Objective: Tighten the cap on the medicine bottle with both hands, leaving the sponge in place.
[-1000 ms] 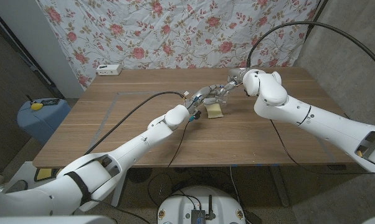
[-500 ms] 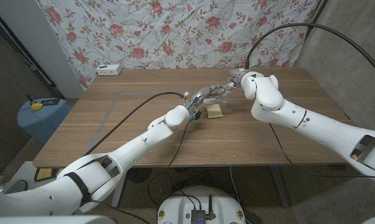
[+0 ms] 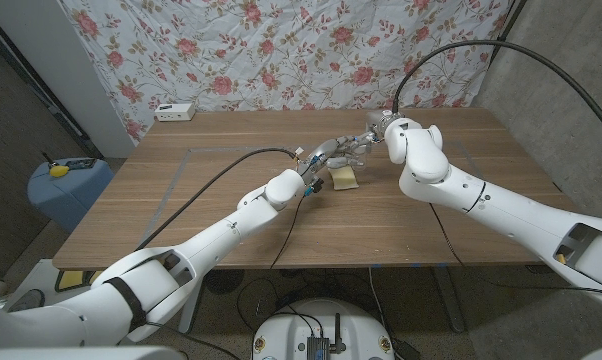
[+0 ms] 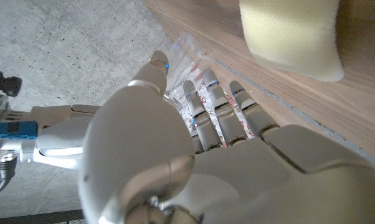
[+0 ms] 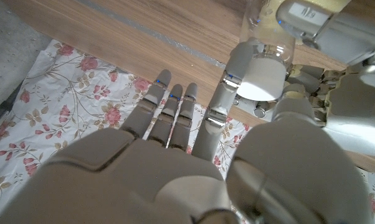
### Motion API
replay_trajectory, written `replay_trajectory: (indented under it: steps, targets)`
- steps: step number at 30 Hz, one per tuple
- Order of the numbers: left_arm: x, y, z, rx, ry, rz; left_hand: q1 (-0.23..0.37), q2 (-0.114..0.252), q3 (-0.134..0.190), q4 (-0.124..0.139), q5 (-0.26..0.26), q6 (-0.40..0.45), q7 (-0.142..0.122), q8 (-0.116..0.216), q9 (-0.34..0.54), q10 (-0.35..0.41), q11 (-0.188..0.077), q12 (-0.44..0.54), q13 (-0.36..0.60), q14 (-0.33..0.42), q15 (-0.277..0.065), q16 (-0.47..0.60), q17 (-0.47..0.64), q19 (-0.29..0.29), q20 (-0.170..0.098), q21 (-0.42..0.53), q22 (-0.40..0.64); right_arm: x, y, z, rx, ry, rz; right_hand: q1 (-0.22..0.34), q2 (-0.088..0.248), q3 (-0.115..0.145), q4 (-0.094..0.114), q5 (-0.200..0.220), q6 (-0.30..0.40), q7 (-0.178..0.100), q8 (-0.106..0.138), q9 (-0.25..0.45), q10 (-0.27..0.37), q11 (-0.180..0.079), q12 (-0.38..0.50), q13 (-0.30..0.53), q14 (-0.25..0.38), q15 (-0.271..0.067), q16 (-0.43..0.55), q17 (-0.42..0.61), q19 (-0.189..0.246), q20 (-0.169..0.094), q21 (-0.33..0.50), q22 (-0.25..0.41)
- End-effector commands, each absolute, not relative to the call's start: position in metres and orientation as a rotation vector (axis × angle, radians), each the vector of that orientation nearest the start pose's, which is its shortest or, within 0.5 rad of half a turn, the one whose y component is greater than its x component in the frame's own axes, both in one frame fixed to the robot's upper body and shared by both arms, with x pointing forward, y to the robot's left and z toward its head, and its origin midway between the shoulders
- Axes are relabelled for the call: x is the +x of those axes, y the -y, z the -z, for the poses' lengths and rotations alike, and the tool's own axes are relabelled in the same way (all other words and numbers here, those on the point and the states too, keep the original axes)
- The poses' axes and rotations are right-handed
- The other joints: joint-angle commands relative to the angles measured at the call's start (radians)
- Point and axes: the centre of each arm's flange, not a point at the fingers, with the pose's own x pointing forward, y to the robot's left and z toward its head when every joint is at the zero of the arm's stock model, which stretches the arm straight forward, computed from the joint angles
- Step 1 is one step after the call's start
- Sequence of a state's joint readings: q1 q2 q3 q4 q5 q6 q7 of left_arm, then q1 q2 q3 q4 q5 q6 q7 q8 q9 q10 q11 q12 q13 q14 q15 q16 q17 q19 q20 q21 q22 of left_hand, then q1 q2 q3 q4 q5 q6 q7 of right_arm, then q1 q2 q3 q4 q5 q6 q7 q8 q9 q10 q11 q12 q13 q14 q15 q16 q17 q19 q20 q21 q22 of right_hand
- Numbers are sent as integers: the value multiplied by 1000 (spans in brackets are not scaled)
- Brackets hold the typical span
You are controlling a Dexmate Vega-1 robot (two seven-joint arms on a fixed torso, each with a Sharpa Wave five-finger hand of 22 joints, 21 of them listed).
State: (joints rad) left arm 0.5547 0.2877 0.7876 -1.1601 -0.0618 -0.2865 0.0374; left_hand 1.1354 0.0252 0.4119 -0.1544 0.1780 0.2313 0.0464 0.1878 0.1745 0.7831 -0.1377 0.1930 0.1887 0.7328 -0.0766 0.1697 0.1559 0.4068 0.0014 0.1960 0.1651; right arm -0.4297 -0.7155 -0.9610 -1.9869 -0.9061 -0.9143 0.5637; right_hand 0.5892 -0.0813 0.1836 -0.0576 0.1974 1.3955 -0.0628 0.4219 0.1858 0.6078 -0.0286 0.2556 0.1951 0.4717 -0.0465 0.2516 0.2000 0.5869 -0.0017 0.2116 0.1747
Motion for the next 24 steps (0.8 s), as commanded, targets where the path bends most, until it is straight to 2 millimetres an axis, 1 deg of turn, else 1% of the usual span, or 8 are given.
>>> replay_trajectory:
  steps: [1,5,7,11,12,15,20,24]
  targets:
    - [656,-41,6,590,721,491,-2,4,8,0,10,9,3,-1,2,12,-5,4,2,11,-59,2,3,4,-7,-4,4,571,153,-89,-1608,225,176,-15,-2,-8,6,10,12,0,9,0,15,3,3,3,15,-37,3,4,13,-2,5,3]
    - [656,-41,6,590,722,492,-2,3,8,0,11,9,2,-1,2,12,-5,4,2,11,-59,1,3,3,-7,-5,4,570,154,-90,-1617,213,174,-54,-24,-30,17,14,-9,4,0,-2,7,4,-8,3,12,-35,-3,4,7,-1,0,3]
    - [656,-41,6,591,723,493,-2,3,8,-1,11,9,2,0,2,13,-6,4,2,9,-58,1,2,3,-7,-5,4,570,155,-91,-1621,205,171,-78,-39,-45,23,20,-23,0,-10,-2,4,26,-15,3,7,-32,-9,3,3,0,-3,3]
    - [657,-40,6,589,724,495,-2,2,9,-1,11,9,2,-1,2,13,-7,4,2,8,-56,1,2,2,-8,-5,4,568,157,-92,-1628,196,161,-129,-60,-75,38,32,-80,5,-43,-1,-14,54,-31,4,-10,-7,-21,4,-14,10,-11,3]
    - [657,-40,6,589,724,496,-2,2,9,-1,10,10,2,0,3,13,-6,4,2,7,-55,0,2,2,-9,-5,4,567,158,-92,-1625,195,159,-155,-66,-90,47,38,-113,5,-62,1,-28,67,-40,4,-14,-4,-25,6,-21,17,-14,3]
    - [657,-40,6,589,725,497,-2,3,10,-1,11,10,2,0,3,12,-5,4,2,7,-56,0,2,1,-9,-5,4,565,159,-93,-1627,192,149,-193,-76,-117,59,49,-171,19,-95,4,-54,72,-52,6,-32,9,-35,7,-35,23,-17,3]
    - [657,-40,5,591,727,500,-3,2,11,-1,11,10,2,0,3,11,-4,3,2,7,-56,1,2,1,-8,-5,4,563,160,-93,-1627,183,136,-216,-80,-139,65,62,-241,35,-127,12,-87,84,-62,7,-55,29,-45,7,-57,33,-21,3]
    - [657,-40,5,591,726,500,-4,3,11,1,11,10,1,0,3,12,-5,4,2,8,-54,1,3,2,-8,-6,4,562,161,-94,-1625,168,108,-229,-78,-163,66,78,-346,49,-161,32,-143,96,-72,10,-90,51,-54,8,-92,49,-25,3]
